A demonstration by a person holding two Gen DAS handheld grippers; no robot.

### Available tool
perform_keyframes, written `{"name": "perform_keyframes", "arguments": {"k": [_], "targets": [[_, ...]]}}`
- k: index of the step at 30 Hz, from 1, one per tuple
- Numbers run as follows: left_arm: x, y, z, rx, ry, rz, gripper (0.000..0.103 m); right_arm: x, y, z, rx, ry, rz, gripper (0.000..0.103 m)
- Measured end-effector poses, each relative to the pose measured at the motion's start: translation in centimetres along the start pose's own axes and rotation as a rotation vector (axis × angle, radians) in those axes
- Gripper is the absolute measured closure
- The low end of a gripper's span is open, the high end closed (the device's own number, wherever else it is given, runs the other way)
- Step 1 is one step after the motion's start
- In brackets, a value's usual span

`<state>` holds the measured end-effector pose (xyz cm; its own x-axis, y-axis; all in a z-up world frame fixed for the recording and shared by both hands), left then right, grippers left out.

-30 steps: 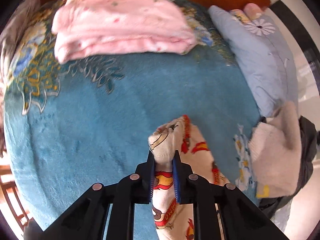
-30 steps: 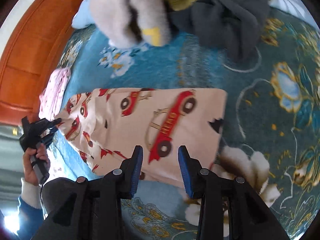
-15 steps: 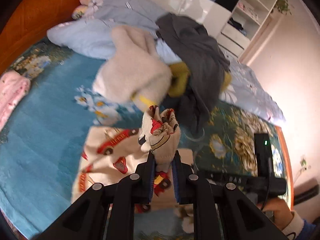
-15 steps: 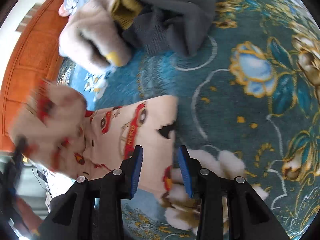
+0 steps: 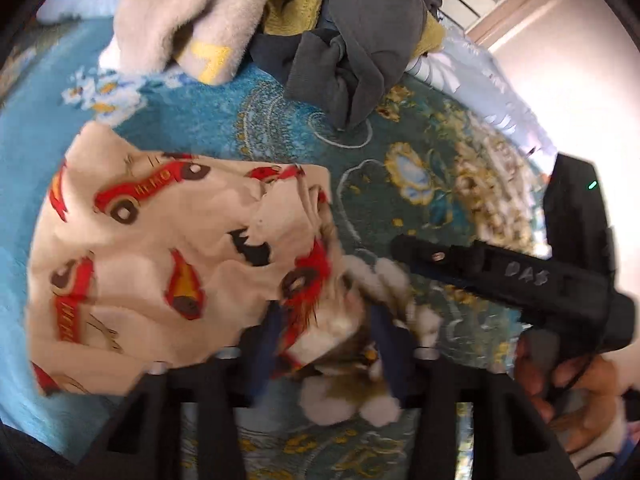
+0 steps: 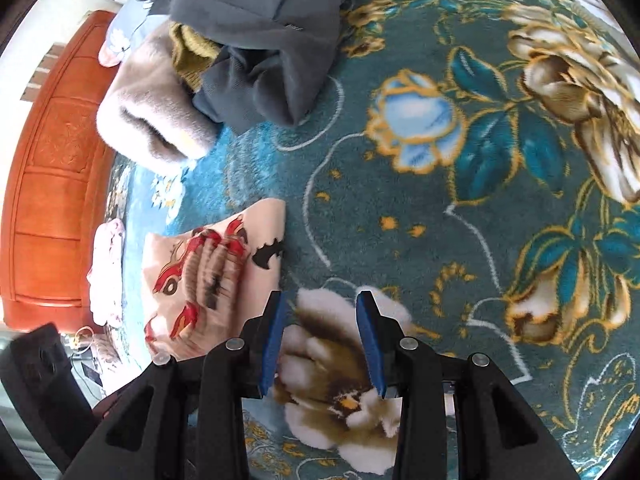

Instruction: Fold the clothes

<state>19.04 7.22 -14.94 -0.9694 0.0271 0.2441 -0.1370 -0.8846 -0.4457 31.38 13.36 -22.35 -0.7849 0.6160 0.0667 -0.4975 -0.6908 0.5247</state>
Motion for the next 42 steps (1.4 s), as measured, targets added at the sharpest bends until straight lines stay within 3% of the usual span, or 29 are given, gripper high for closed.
{"name": "perform_keyframes", "arguments": {"k": [4,5,6,10,12,15,23,26,28,32,35,39,42], "targets": [[0.8,1.0,2.4,-0.121,-0.040,0.066,0.042,-0.2,1.8,-0.4,0.040,0.006,0.047,0.065],[1.3,2.1,3.2,-0.102,-0.072,0.095,0.042,-0.3,2.3,-0.6,0.052,0.009,0.064,0.065],[1.8,3.7,3.9,-0.054,-0.102,0.136,0.042,-0.5,2.8,-0.8,0.064,0.013,0.084,0.065],[2.8,10.4,4.6,0.266,-0.141,0.256,0.041,-0.6,5.1,-2.2,0.090,0.034,0.149,0.058],[2.4,12.8,4.1,0.352,-0.109,0.324,0.042,-0.6,5.8,-2.7,0.074,0.034,0.169,0.054],[1.6,14.3,3.2,0.299,-0.090,0.414,0.042,-0.5,6.7,-3.4,0.037,0.032,0.196,0.053],[1.3,15.7,2.0,0.279,-0.067,0.476,0.042,-0.3,8.9,-5.0,-0.061,0.025,0.267,0.054],[1.1,15.7,2.2,0.250,-0.086,0.497,0.042,-0.2,9.7,-5.4,-0.103,0.021,0.303,0.085],[1.2,15.6,2.6,0.212,-0.115,0.508,0.042,-0.2,10.3,-4.6,-0.108,0.001,0.337,0.087],[1.7,14.6,4.2,0.126,-0.202,0.478,0.042,0.3,11.6,-1.2,-0.024,-0.096,0.364,0.087],[1.9,14.3,3.3,0.154,-0.158,0.458,0.042,0.8,10.4,0.1,-0.004,-0.127,0.328,0.087],[1.9,14.4,1.6,0.168,-0.078,0.463,0.042,0.6,5.0,-4.0,-0.057,-0.030,0.196,0.087],[1.7,14.5,1.1,0.173,-0.057,0.473,0.042,0.4,3.3,-4.8,-0.014,-0.020,0.124,0.087]]}}
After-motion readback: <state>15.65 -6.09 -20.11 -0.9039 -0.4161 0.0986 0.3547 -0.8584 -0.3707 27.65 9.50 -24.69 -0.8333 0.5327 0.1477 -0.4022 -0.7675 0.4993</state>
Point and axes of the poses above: each gripper's, at about its wrist camera, not at the fingertips, and z roughly against the way its jaws point, y to its left, x to its top, the point moved 6 cm from there along -z, roughly the way its jaws point, and after that the axes turned 2 degrees about y, right-handed, at the moved point
